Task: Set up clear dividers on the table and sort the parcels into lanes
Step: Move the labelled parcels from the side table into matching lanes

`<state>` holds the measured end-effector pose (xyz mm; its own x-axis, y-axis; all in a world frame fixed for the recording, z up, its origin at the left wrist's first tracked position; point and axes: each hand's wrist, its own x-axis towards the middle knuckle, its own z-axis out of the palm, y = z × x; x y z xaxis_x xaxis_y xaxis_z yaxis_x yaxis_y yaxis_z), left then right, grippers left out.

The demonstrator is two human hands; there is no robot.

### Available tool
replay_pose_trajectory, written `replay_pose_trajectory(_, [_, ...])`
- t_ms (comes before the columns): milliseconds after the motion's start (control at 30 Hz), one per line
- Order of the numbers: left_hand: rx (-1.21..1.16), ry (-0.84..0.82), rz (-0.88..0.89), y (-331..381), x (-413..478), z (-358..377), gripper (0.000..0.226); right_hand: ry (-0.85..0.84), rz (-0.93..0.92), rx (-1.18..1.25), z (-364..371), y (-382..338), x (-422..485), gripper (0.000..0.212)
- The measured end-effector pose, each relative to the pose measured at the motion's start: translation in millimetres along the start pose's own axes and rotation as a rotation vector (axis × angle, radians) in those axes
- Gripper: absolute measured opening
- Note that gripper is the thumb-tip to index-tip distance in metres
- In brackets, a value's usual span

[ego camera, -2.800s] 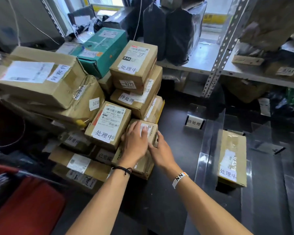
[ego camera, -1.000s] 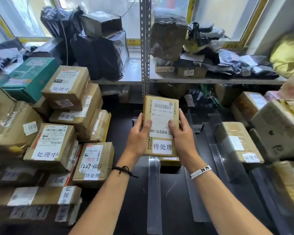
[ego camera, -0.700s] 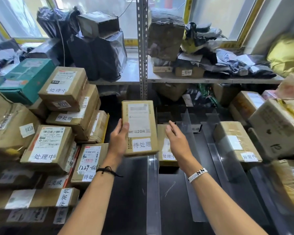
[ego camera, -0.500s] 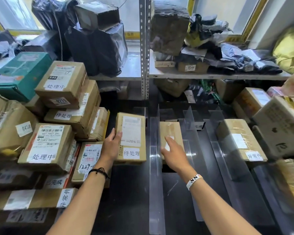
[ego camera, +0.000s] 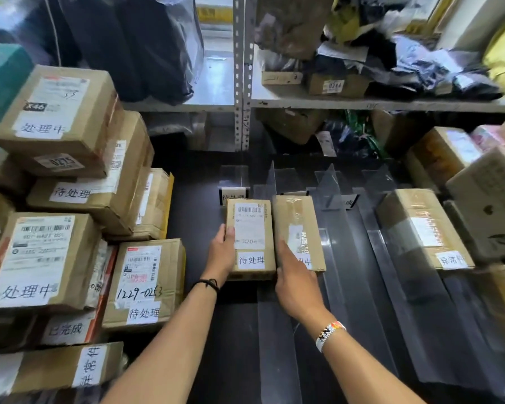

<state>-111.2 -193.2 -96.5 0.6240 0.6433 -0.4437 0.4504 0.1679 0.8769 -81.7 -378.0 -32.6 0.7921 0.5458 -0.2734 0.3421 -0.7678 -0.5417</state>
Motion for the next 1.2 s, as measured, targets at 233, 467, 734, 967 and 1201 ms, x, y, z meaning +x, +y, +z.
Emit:
replay_pose_trajectory(233, [0.095,0.065,0.001,-8.1,14.0,14.5,0.051,-0.026,0.006,-0.001,-1.4,10.7,-0.9,0.077])
replay_pose_trajectory(467, [0.217,0.017,0.015,-4.4,24.1,15.4,0.05,-0.016,-0.014,-0.056,-6.3,7.6,4.4,0.078])
replay_pose_trajectory(734, [0.214,0.155,0.152,31.0,0.5,10.0,0.062,0.239,-0.176,-0.16,-25.9,-26.3,19.8,0.076])
replay_pose_trajectory(967, [0.231,0.347,0.399,68.3,-37.1,-60.9,0.05,0.097,-0.336,0.121,0.3,-99.6,28.2,0.067])
replay_pose_trajectory(1201, [0.523,0.789,0.649,94.7,-101.3,-172.5,0.038,-0.213,-0.38,0.458,52.1,-194.8,18.1,0.058])
